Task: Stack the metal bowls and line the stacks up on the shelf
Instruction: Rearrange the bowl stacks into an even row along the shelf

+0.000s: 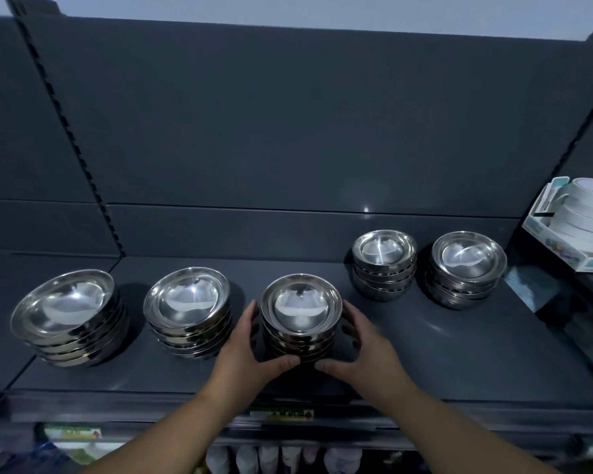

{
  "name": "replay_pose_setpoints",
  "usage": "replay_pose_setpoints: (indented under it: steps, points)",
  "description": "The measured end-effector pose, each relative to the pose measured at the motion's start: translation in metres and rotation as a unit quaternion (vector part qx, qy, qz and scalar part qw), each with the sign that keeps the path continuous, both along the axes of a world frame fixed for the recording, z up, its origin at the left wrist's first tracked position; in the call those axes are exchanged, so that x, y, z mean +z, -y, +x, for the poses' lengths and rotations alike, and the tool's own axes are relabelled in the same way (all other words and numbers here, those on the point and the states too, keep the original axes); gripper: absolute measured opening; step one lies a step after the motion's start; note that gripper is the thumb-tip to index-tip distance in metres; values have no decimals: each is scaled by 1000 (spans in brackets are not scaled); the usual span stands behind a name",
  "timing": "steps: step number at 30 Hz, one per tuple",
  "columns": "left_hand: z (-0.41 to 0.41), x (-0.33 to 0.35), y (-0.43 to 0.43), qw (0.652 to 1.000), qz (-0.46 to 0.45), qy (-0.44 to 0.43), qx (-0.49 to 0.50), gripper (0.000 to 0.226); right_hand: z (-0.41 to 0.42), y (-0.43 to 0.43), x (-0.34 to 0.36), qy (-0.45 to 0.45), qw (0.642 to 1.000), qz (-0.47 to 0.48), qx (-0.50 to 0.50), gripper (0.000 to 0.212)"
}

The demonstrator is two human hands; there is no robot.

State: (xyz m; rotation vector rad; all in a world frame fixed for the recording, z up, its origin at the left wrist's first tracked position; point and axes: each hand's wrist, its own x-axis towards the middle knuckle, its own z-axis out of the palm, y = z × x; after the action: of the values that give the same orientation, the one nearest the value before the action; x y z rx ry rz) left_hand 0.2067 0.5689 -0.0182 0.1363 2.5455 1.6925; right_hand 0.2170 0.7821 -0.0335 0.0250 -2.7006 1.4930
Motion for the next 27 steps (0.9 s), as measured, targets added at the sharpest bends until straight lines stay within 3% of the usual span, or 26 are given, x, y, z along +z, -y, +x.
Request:
replay_pose_setpoints:
  steps: [5,10,14,18,21,27]
  points:
    - [0,-4,-6,1000,14,-19,-5,83,0,6,-4,13,1000,-21,9,94]
    - [-1,-5,-2,999,5,-22,-23,79,6,9,-2,2,1000,-22,-14,83]
    - [-4,-6,4,999,-21,-5,-38,91,9,10,-3,5,1000,7,-23,84]
    - [-5,7,6,998,-36,2,-45,125,8,3,0,20,997,65,-42,92]
    - [-5,31,2,995,-52,-71,-40,121,10,-11,8,24,989,116,-89,88]
    - [-14,70,-45,959,-127,-240,-80,89,16,-60,26,27,973,127,-189,77]
